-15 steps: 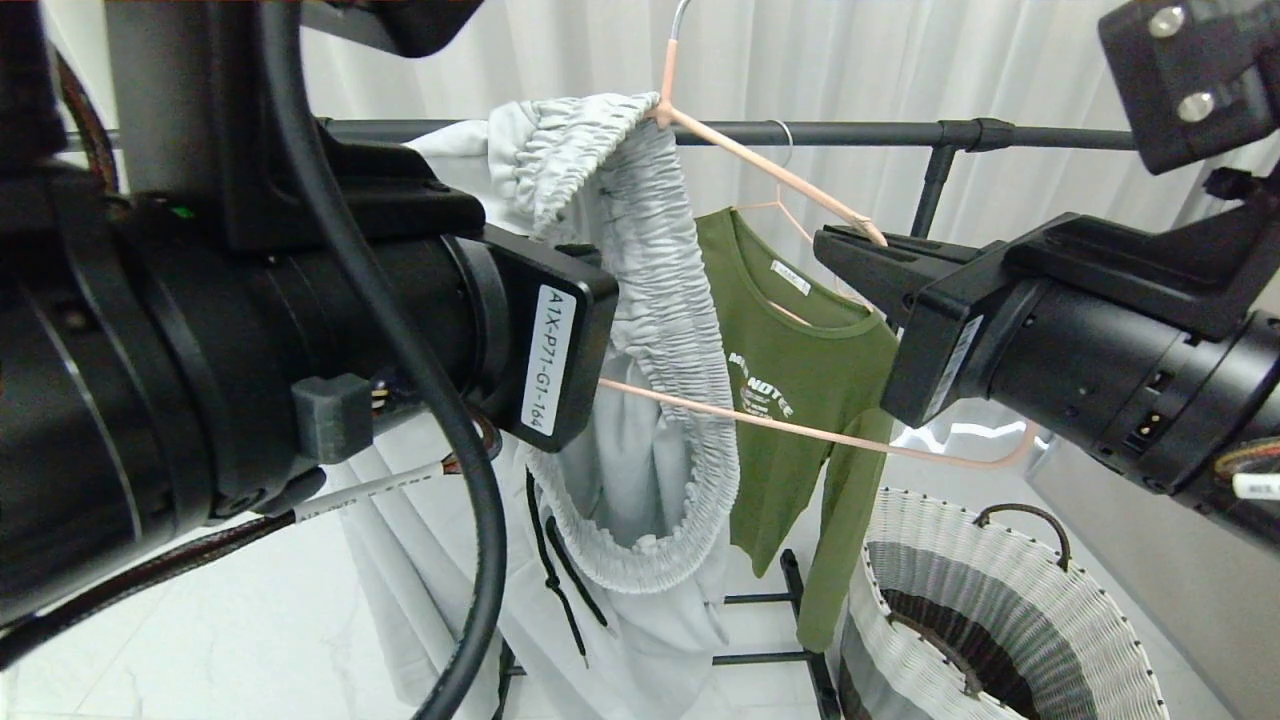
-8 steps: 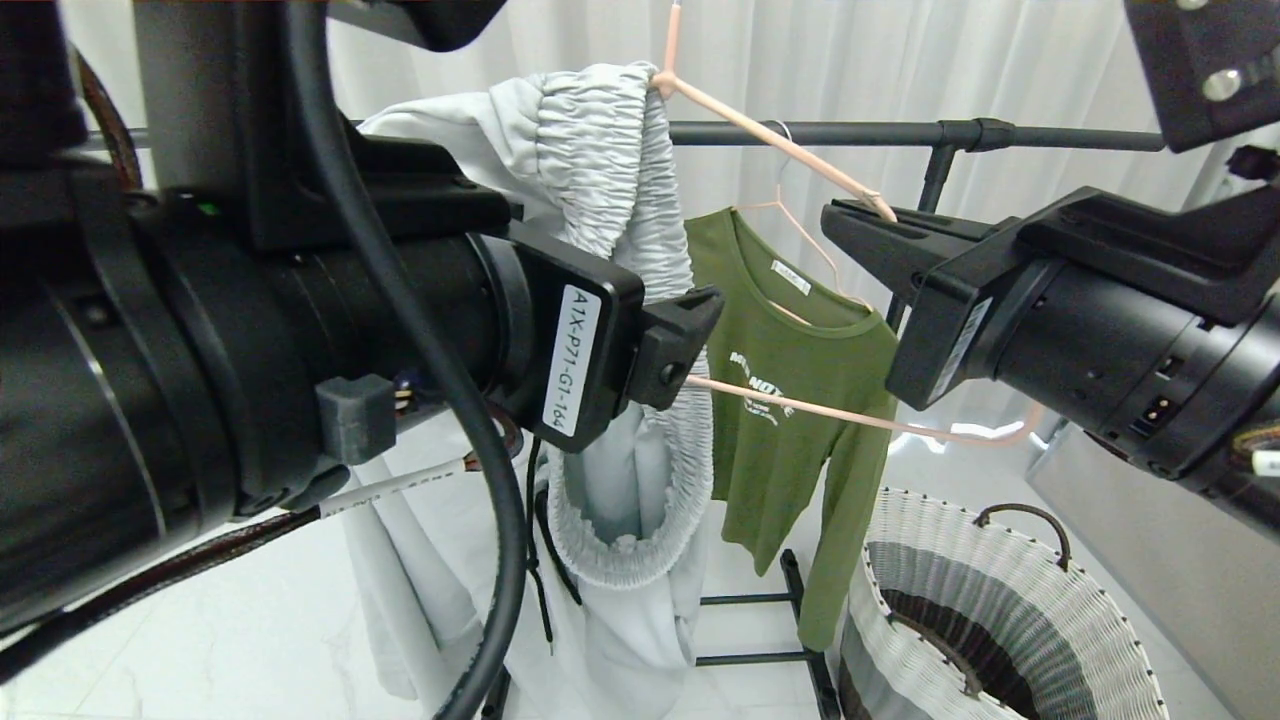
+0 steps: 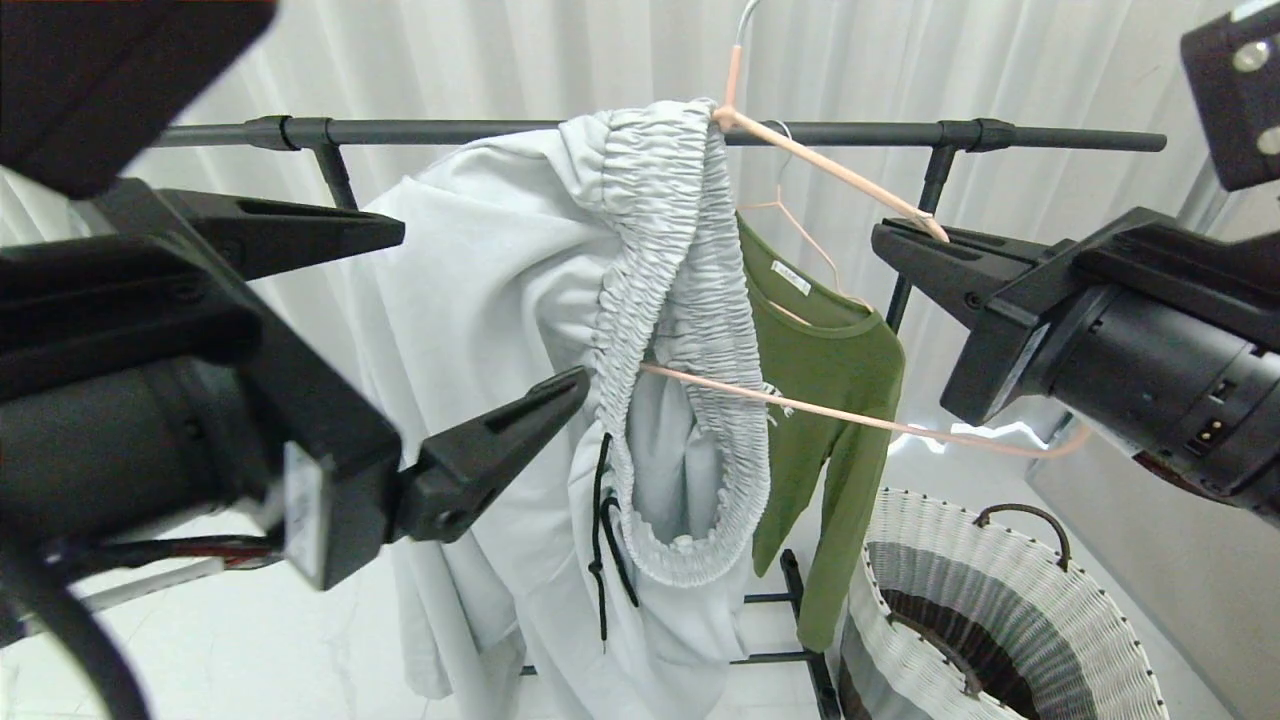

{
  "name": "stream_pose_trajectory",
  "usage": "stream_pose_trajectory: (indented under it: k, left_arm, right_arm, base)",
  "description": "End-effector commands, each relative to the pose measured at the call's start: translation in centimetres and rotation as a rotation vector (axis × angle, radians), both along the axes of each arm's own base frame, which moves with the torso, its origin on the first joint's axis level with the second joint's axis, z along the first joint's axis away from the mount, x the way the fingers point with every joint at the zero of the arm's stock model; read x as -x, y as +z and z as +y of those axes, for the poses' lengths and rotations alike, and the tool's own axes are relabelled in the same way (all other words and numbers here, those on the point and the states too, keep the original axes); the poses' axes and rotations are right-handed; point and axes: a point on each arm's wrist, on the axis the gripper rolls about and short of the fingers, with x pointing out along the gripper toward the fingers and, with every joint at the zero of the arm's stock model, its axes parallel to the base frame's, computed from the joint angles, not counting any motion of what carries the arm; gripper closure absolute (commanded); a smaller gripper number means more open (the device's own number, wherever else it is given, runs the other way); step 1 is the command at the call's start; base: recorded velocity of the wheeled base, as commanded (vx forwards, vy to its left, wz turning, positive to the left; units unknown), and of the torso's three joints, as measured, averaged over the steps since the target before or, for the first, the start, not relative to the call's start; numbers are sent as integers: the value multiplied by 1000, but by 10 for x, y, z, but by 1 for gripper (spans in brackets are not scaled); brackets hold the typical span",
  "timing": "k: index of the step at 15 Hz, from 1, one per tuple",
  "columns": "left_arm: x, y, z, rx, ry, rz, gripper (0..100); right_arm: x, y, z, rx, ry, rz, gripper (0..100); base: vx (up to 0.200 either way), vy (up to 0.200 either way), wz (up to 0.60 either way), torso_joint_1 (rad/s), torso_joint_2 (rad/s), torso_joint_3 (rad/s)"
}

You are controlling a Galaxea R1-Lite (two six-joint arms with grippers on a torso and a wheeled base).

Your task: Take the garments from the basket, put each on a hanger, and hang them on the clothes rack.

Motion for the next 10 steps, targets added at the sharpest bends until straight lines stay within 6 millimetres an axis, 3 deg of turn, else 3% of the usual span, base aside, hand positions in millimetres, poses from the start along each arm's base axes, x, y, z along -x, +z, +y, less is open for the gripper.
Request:
stream_pose_trajectory:
  k: [1,4,10]
  left_arm:
    - [16,8,30,17,-54,-64,0]
    - [-2,8,41,-55,67,-97,0]
    - [-30,-2,30,-209,-57,-108,0]
  right_arm:
    - [6,-2,-11,2,-5,-4,100]
    - [12,-8,-19,43,-3,-23,100]
    - [19,-12,-18,68,25,-26,100]
  base:
    - [0,0,0,0,0,0]
    - [0,0,0,0,0,0]
    - [0,0,0,0,0,0]
